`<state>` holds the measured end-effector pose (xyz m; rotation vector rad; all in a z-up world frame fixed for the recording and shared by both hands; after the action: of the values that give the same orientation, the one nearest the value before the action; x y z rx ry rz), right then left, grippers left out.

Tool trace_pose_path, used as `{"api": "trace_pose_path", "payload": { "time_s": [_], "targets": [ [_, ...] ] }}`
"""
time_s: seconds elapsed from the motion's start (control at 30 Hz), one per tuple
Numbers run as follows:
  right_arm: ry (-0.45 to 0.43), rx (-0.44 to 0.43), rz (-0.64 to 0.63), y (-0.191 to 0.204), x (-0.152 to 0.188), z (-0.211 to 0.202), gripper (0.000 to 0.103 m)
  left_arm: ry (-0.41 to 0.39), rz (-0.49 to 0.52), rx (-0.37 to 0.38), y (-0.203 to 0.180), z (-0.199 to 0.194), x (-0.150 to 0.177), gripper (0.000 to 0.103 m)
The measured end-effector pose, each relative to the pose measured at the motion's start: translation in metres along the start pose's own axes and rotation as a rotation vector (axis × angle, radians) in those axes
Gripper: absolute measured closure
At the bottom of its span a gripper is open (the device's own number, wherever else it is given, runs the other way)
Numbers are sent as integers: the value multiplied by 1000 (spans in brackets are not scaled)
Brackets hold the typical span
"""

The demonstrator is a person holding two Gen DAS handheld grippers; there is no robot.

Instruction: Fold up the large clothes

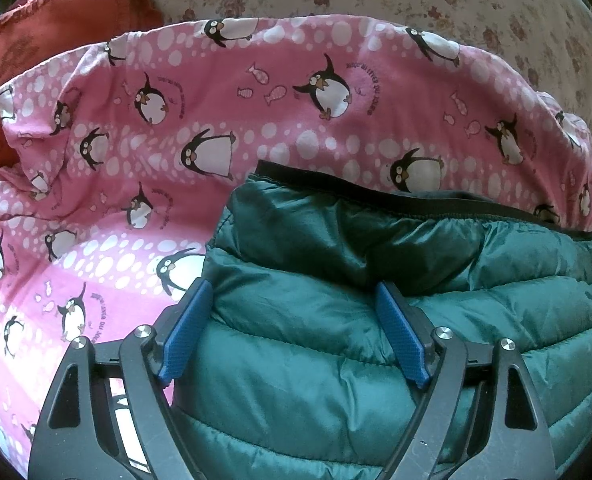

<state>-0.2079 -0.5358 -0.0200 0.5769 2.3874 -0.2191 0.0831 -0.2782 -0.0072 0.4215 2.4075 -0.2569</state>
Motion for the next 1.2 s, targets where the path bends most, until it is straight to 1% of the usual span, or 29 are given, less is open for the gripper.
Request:
{"api": "trace_pose_path", "payload": {
  "time_s": [0.07, 0.13, 0.3, 0.4, 0.47, 0.57, 0.63, 0.77, 0.83, 0.93, 0.97, 1.07, 1.13, 1.2],
  "targets": [
    [12, -1, 3, 0, -1, -4, 33, 2, 0, 5, 1, -4, 0, 19],
    [8, -22, 17, -1, -1, -13, 33, 0, -8, 18, 4, -13, -2, 19],
    [-37, -46, 48, -7, -2, -36, 33, -13, -57, 53, 15, -36, -1, 20],
    [-46, -64, 73, -10, -4, -46, 33, -33, -47, 59, 17, -55, 0, 19],
    [-48, -76, 79, -9, -5, -50, 33, -39, -37, 77, 19, -67, 3, 20],
    [-41, -84, 89, -10, -4, -50, 29, -29, -36, 113, 24, -81, 14, 19],
    [-34, -85, 118, -17, -4, -48, 21, -10, -63, 159, 31, -89, 23, 20],
    [2, -92, 200, -42, -1, -36, 20, 41, -137, 264, 46, -94, 42, 20],
    [24, -101, 241, -53, 1, -29, 20, 80, -153, 320, 48, -91, 52, 20],
    [65, -120, 297, -65, 6, -15, 20, 125, -191, 363, 54, -81, 63, 20],
    [82, -131, 312, -68, 7, -10, 20, 120, -195, 381, 55, -80, 64, 20],
    [90, -179, 329, -68, 7, -2, 20, 174, -241, 426, 57, -67, 77, 19],
    [102, -214, 329, -65, 7, 6, 17, 211, -267, 452, 55, -58, 85, 19],
    [117, -249, 340, -62, 7, 13, 13, 220, -282, 462, 55, -54, 90, 15]
  ]
}}
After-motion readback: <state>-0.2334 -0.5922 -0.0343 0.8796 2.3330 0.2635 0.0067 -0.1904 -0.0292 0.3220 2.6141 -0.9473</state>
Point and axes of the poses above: each gripper's, at about its wrist camera, not at the fingertips, and z roughly the way its jaws point, y to its left, x to its underside, the point moved 7 cm from there along z, roughly the way its jaws point, and after that the axes turned 3 degrees about x, right-handed, at the moved point
